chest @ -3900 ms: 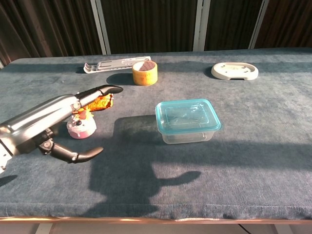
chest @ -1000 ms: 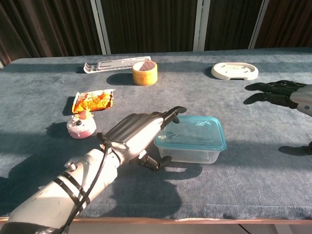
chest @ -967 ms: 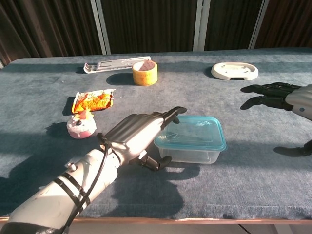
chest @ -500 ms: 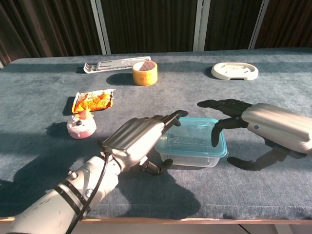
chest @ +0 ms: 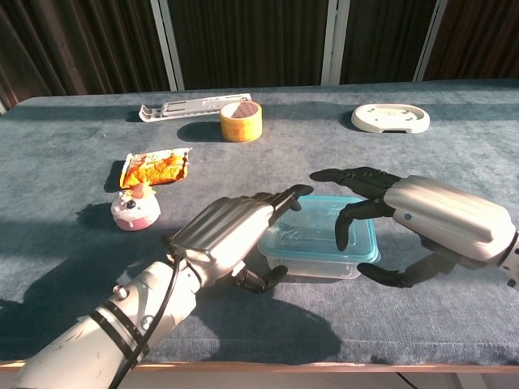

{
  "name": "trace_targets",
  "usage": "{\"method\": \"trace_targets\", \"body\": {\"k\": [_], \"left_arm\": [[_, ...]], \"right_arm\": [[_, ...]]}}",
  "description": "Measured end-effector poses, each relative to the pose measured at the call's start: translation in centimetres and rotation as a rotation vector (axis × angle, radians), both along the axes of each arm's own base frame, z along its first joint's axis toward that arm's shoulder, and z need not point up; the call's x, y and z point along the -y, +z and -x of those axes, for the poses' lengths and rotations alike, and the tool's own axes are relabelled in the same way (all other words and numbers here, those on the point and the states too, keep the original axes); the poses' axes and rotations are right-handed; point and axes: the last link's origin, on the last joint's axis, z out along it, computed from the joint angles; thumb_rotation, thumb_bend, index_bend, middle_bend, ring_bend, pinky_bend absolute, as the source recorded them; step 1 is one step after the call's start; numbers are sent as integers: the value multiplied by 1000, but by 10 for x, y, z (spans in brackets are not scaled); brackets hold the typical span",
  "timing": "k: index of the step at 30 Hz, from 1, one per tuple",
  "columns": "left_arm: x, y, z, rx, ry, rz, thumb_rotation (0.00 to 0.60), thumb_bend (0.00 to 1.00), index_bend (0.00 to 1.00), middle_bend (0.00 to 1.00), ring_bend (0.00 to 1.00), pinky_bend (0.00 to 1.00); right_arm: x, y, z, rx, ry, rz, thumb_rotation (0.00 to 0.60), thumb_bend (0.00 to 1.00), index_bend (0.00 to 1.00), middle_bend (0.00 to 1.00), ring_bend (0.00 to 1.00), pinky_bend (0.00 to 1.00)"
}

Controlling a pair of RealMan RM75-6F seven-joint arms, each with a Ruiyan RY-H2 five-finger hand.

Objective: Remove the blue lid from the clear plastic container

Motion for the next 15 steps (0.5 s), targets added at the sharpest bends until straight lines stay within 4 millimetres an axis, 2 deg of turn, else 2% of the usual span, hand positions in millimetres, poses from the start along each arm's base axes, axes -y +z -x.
{"method": "trace_targets", "body": {"k": [15], "left_arm": [[0, -1, 2, -17, -1, 6, 600, 329, 0, 283, 236, 178]], "right_arm": [[-1, 0, 6, -16, -5, 9, 600, 485, 587, 128, 0, 0]]}}
